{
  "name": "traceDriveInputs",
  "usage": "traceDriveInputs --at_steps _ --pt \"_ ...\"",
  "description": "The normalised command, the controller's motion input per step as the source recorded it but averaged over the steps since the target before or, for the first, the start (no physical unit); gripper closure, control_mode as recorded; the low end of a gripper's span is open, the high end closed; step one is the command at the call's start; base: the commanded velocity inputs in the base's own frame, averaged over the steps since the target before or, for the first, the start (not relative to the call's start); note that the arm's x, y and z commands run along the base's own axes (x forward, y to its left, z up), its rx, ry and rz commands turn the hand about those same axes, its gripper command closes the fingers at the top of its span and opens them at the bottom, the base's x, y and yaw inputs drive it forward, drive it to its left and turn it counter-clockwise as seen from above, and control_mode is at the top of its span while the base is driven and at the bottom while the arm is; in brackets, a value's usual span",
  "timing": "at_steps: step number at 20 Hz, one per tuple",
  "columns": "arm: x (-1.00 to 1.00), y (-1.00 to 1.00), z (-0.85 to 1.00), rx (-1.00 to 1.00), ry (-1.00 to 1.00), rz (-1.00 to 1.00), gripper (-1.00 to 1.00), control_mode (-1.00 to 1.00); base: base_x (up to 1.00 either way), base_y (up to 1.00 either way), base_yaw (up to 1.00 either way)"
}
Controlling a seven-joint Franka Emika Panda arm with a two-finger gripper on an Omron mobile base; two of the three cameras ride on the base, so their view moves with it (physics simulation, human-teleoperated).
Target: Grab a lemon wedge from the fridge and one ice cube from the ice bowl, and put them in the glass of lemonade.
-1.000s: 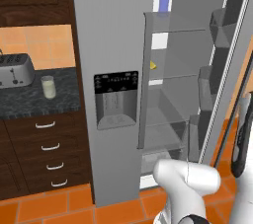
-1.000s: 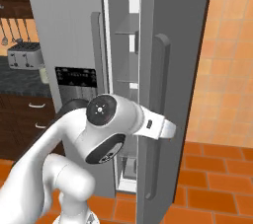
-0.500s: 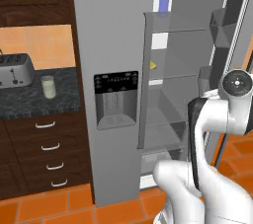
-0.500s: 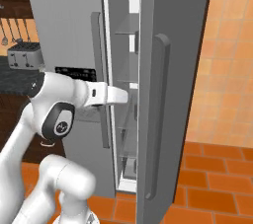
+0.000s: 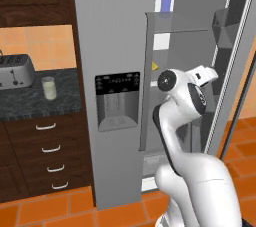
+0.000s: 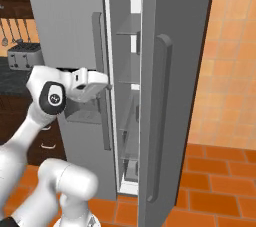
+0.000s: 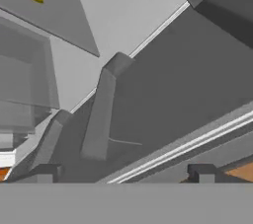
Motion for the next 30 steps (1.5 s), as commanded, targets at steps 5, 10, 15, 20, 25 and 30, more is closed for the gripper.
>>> traceDriveInputs --at_steps 5,10,15,20,25,30 --pt "0.76 -0.07 -0.19 -0.18 0.12 -0.08 -1.0 -1.0 0.0 0.0 0.0" --pt "0.58 -0.35 -0.14 -0.12 0.3 -0.01 -1.0 -1.0 0.0 0.0 0.0" --pt "0.35 -0.54 -0.49 -0.09 0.25 0.0 -1.0 -1.0 0.0 0.0 0.0" --pt "0.4 -0.38 -0.82 -0.08 0.25 0.0 -1.0 -1.0 0.0 0.0 0.0" --pt "0.47 -0.37 -0.57 -0.08 0.21 0.0 -1.0 -1.0 0.0 0.0 0.0" --pt "0.26 -0.58 -0.26 -0.06 0.16 0.0 -1.0 -1.0 0.0 0.0 0.0"
